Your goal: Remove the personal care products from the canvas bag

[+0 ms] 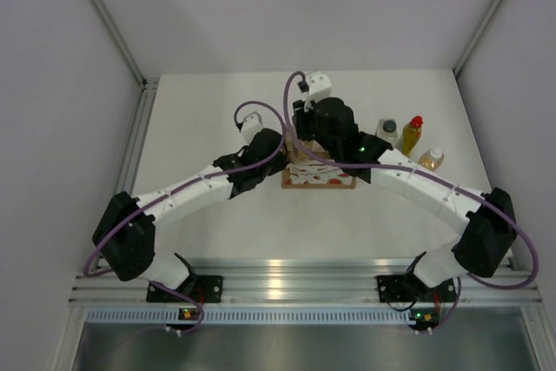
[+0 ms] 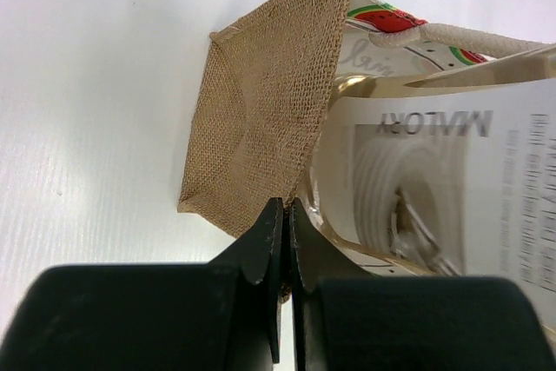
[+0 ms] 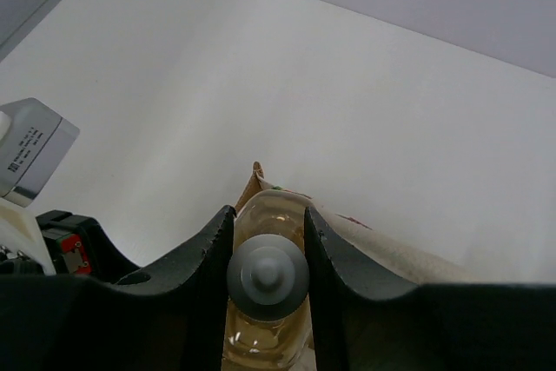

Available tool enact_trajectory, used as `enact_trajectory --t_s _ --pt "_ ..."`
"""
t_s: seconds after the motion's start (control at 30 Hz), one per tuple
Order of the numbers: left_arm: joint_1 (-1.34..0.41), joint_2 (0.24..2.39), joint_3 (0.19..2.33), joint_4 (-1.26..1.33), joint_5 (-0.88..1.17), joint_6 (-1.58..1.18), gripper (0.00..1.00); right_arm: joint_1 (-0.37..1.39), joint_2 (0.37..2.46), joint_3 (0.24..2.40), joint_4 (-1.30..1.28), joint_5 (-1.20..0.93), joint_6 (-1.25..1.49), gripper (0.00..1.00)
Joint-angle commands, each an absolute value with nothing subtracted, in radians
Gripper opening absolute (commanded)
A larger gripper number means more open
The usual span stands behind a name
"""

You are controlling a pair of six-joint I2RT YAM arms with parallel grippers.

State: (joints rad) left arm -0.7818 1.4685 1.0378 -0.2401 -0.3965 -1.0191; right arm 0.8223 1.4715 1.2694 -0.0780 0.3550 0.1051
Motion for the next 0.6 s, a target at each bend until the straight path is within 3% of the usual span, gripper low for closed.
enact_trajectory --t_s 0.0,0.03,0.13,0.23,0.37,0.5,0.57 --pt "-0.781 1.465 1.061 -0.248 -0.393 -1.026 0.00 0.841 1.364 1.402 -0.008 0.353 0.106 0.00" --pt "-0.781 1.463 1.062 -0.249 -0.394 -1.028 0.07 0.841 1.353 1.411 -0.035 0.351 0.106 0.00" --pt "-0.781 1.453 1.060 -0.249 -0.400 -1.038 0.15 0.842 1.339 1.448 -0.083 0.347 0.097 0.00" --pt "-0.781 1.445 1.061 -0.249 -0.399 -1.042 0.28 0.842 1.324 1.483 -0.129 0.344 0.084 0.00" --pt "-0.781 1.440 1.063 -0.249 -0.396 -1.039 0.56 0.841 1.284 1.514 -0.167 0.347 0.084 0.00" --pt "-0.781 1.436 1.066 -0.247 -0.387 -1.039 0.68 0.839 1.259 1.561 -0.221 0.333 0.075 0.00" --pt "-0.781 1.434 1.069 -0.248 -0.382 -1.037 0.69 0.839 1.247 1.578 -0.238 0.333 0.069 0.00"
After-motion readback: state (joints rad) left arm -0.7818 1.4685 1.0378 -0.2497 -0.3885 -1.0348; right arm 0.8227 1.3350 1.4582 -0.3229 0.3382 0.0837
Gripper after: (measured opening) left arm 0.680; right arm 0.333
